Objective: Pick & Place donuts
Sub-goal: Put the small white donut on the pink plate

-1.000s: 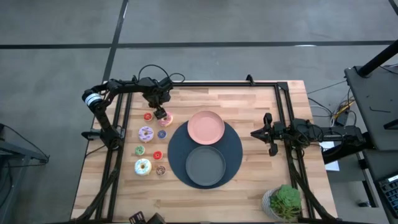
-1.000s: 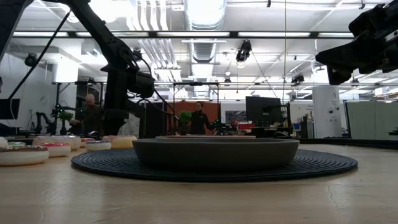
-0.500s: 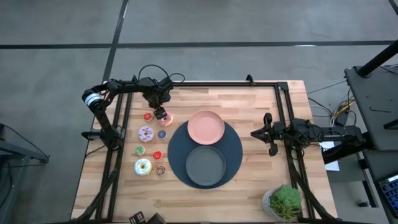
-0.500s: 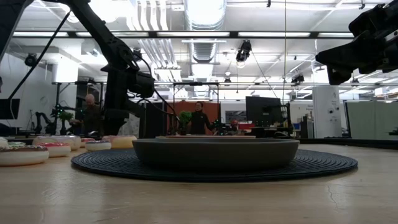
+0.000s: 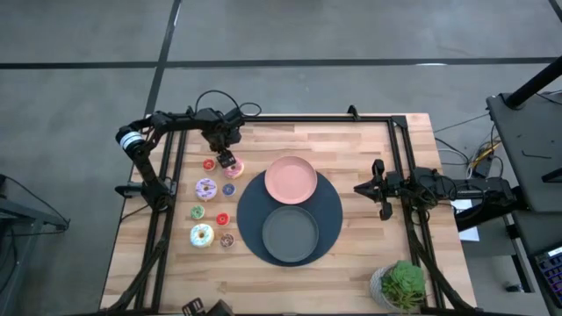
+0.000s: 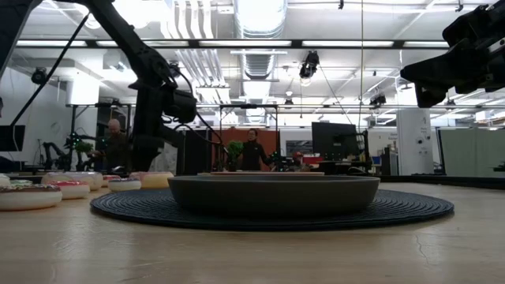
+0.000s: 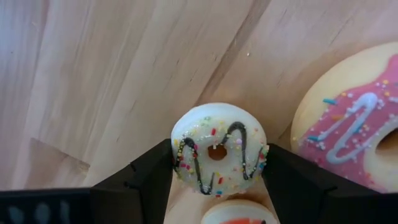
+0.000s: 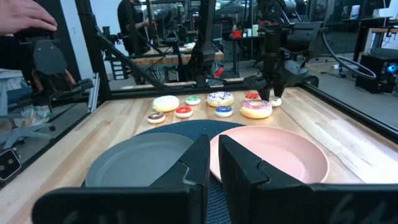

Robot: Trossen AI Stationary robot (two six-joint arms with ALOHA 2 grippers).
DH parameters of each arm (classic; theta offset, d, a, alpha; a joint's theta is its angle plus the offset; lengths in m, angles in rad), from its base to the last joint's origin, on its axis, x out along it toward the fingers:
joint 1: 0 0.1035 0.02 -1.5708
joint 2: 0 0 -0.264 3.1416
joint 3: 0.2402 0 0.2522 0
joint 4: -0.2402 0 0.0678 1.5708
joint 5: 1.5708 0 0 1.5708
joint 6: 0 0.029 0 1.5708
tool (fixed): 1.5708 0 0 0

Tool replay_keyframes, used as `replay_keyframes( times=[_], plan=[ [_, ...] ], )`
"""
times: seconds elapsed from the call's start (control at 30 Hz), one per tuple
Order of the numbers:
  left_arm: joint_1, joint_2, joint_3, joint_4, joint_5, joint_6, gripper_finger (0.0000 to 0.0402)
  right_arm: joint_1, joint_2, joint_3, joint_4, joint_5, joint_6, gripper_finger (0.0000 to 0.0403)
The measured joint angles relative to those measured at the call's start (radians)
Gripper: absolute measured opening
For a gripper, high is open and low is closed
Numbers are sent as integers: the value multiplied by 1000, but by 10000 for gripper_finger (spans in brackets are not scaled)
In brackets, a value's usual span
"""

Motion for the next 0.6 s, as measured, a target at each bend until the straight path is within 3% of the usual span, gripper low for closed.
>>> replay_keyframes(
  times=[0.6],
  plan=[
    [-3,-2,165,-136,-2,2,206,0,0,0,0,0,0,29]
  ],
)
